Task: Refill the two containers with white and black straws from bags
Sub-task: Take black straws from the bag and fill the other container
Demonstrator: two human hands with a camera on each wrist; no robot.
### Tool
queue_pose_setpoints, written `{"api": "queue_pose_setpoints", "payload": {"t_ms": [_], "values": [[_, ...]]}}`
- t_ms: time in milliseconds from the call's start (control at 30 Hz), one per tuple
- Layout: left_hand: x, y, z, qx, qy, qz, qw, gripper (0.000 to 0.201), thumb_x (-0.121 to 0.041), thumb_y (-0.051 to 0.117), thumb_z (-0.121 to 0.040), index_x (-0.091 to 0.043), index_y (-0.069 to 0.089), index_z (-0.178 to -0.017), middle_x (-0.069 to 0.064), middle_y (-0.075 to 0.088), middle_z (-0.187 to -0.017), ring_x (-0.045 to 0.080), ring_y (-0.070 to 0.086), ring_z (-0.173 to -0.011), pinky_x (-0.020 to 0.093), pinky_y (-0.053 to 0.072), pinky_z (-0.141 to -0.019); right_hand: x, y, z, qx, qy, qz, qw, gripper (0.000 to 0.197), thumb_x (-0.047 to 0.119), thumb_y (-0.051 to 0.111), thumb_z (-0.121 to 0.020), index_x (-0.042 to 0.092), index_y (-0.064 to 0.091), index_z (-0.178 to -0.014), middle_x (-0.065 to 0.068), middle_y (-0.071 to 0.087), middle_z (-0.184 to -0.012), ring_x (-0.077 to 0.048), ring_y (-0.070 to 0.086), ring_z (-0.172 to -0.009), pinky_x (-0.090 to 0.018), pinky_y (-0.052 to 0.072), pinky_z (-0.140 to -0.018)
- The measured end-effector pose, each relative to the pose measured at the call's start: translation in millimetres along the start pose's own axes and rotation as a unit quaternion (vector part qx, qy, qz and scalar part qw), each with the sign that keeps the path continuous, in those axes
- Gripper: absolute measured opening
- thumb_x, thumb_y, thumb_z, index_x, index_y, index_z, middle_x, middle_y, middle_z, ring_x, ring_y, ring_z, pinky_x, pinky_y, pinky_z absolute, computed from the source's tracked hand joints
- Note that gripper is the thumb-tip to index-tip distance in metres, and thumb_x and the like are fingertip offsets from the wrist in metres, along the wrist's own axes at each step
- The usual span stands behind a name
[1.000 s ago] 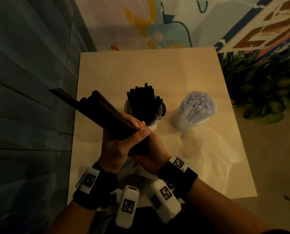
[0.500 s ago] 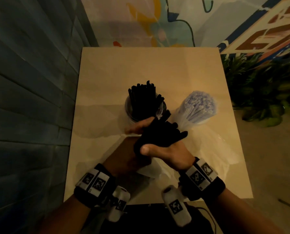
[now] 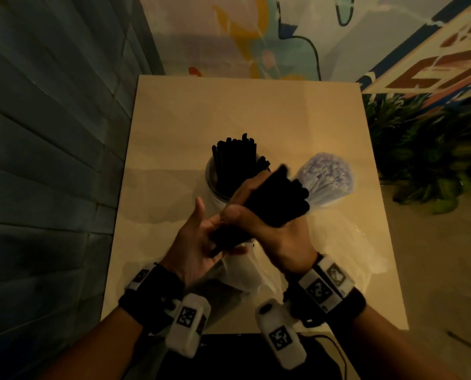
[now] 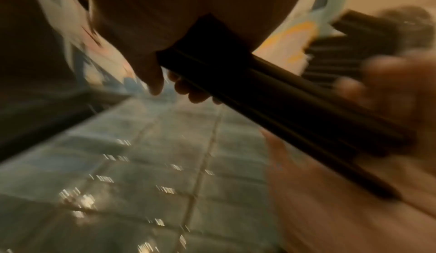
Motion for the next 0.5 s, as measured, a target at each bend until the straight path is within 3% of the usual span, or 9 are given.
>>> {"api": "queue_pose_setpoints", "payload": {"t_ms": [67, 100, 167, 233, 267, 333, 400, 467, 500], "values": [[-7, 10, -2, 0.015, 0.014, 0.012, 1.000, 0.059, -0.056, 0.014, -0.099, -0.042, 0.069, -0.116, -0.007, 0.063, -0.131, 0.015, 0.060, -0.121, 0.045, 0.035, -0.109, -11, 4, -2, 0.009, 0.015, 0.020, 1.000, 0.012, -0.001, 0.066, -0.089, -0.004, 0.061, -0.078, -0.022, 0.065, -0.073, -0.031, 0.066, -0.066, -0.037, 0.055, -0.063], [-8, 7, -6, 0.002, 0.019, 0.018, 1.000, 0.056, -0.053, 0.017, -0.101, -0.039, 0.070, -0.117, -0.004, 0.064, -0.131, 0.016, 0.061, -0.120, 0.045, 0.036, -0.108, -14, 2, -6, -0.001, 0.019, 0.032, 0.999, 0.013, -0.001, 0.066, -0.089, -0.005, 0.061, -0.078, -0.023, 0.065, -0.073, -0.033, 0.066, -0.066, -0.040, 0.056, -0.063], [-9, -6, -12, -0.039, 0.032, 0.016, 0.999, 0.052, -0.052, 0.029, -0.100, -0.023, 0.067, -0.121, 0.009, 0.065, -0.128, 0.029, 0.062, -0.117, 0.052, 0.039, -0.106, -7, -7, -22, -0.029, -0.001, 0.049, 0.998, 0.014, 0.001, 0.067, -0.090, 0.005, 0.063, -0.077, -0.022, 0.064, -0.071, -0.036, 0.065, -0.064, -0.049, 0.056, -0.062], [-8, -33, -16, -0.108, 0.046, -0.029, 0.993, 0.048, -0.050, 0.043, -0.096, -0.009, 0.063, -0.111, 0.018, 0.069, -0.112, 0.034, 0.066, -0.106, 0.050, 0.048, -0.098, 4, -22, -43, -0.069, -0.035, 0.048, 0.996, 0.018, -0.001, 0.066, -0.090, 0.011, 0.062, -0.077, -0.021, 0.063, -0.070, -0.033, 0.063, -0.062, -0.048, 0.055, -0.062], [-10, -46, -17, -0.139, 0.061, -0.080, 0.985, 0.042, -0.047, 0.048, -0.095, -0.008, 0.062, -0.102, 0.016, 0.071, -0.103, 0.033, 0.067, -0.103, 0.045, 0.051, -0.093, 5, -32, -55, -0.091, -0.046, 0.056, 0.993, 0.017, -0.002, 0.066, -0.090, 0.007, 0.061, -0.076, -0.019, 0.062, -0.069, -0.031, 0.062, -0.062, -0.045, 0.054, -0.063], [-17, -65, -14, -0.181, 0.113, -0.238, 0.948, 0.030, -0.043, 0.059, -0.091, -0.013, 0.060, -0.090, 0.004, 0.072, -0.089, 0.024, 0.069, -0.095, 0.031, 0.052, -0.082, -3, -48, -74, -0.128, -0.053, 0.093, 0.986, 0.015, -0.001, 0.067, -0.089, -0.001, 0.061, -0.076, -0.017, 0.063, -0.070, -0.028, 0.063, -0.062, -0.040, 0.053, -0.063], [-16, -82, -8, -0.198, 0.136, -0.416, 0.877, 0.029, -0.047, 0.064, -0.085, -0.018, 0.059, -0.088, -0.006, 0.068, -0.088, 0.007, 0.065, -0.087, 0.023, 0.049, -0.075, -24, -61, -84, -0.156, -0.037, 0.117, 0.980, 0.013, 0.002, 0.070, -0.088, -0.002, 0.063, -0.078, -0.016, 0.065, -0.072, -0.027, 0.065, -0.064, -0.038, 0.054, -0.064], [-2, -96, -2, -0.180, 0.155, -0.509, 0.827, 0.034, -0.053, 0.062, -0.082, -0.021, 0.055, -0.092, -0.008, 0.063, -0.092, 0.006, 0.062, -0.088, 0.024, 0.049, -0.079, -53, -69, -86, -0.182, -0.003, 0.130, 0.975, 0.014, 0.005, 0.072, -0.087, -0.004, 0.064, -0.081, -0.015, 0.068, -0.076, -0.024, 0.067, -0.068, -0.036, 0.057, -0.067], [6, -106, 1, -0.178, 0.161, -0.525, 0.817, 0.033, -0.052, 0.063, -0.082, -0.022, 0.054, -0.093, -0.008, 0.061, -0.092, 0.010, 0.061, -0.090, 0.028, 0.050, -0.081, -68, -70, -86, -0.189, 0.018, 0.136, 0.972, 0.015, 0.007, 0.073, -0.086, -0.004, 0.065, -0.083, -0.014, 0.070, -0.078, -0.024, 0.069, -0.070, -0.036, 0.058, -0.069]]}}
Point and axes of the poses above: each hand's wrist, its own z-axis away from the middle knuckle, its own y-axis out of the palm, x = y × z, the point moved 9 cm from there along -z, towards the middle knuckle
